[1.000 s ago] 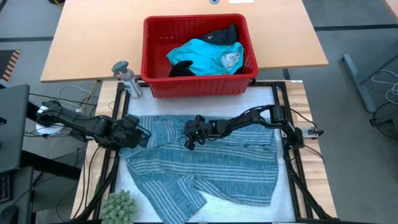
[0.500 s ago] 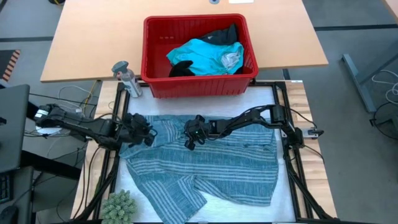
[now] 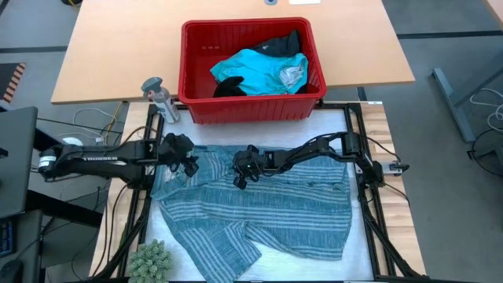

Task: Fold Laundry from Bin
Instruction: Fold the patterned blue shirt

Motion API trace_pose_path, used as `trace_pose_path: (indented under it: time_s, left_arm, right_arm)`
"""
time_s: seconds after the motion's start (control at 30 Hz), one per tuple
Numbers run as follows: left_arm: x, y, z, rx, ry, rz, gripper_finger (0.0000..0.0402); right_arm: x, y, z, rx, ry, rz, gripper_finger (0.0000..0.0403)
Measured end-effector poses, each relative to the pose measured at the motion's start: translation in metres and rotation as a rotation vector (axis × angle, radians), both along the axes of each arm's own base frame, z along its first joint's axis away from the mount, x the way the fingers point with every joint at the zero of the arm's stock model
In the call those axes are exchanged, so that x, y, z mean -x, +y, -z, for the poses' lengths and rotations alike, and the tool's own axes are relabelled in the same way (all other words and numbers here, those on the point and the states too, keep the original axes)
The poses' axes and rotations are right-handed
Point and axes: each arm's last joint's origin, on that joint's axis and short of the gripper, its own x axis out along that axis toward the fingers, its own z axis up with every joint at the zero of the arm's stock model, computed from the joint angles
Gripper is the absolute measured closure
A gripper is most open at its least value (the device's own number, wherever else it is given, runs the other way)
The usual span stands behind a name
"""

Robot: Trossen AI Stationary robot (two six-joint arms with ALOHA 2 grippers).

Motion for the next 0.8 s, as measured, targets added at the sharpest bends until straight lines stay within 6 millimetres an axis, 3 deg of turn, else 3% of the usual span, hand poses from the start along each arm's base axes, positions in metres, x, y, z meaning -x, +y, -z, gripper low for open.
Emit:
trace_pose_path:
  time_s: [0.2,0.43,0.8]
  left_arm:
    - [0.005,0.023,0.005,0.096,-0.014,-0.024,0.0196]
    - [0.008,0.037,0.018,0.189,-0.022,-0.032,0.0196]
    - [-0.003,0.04,0.043,0.351,0.078,0.02,0.0197]
  right_arm:
    - [0.0,-0.001,0.0,-0.002,-0.001,-0.001,0.0365]
    - [0.0,-0.005,0.0,-0.005,-0.001,0.006,0.0365]
    - [0.0,-0.005,0.0,0.002,0.004,-0.032,0.0365]
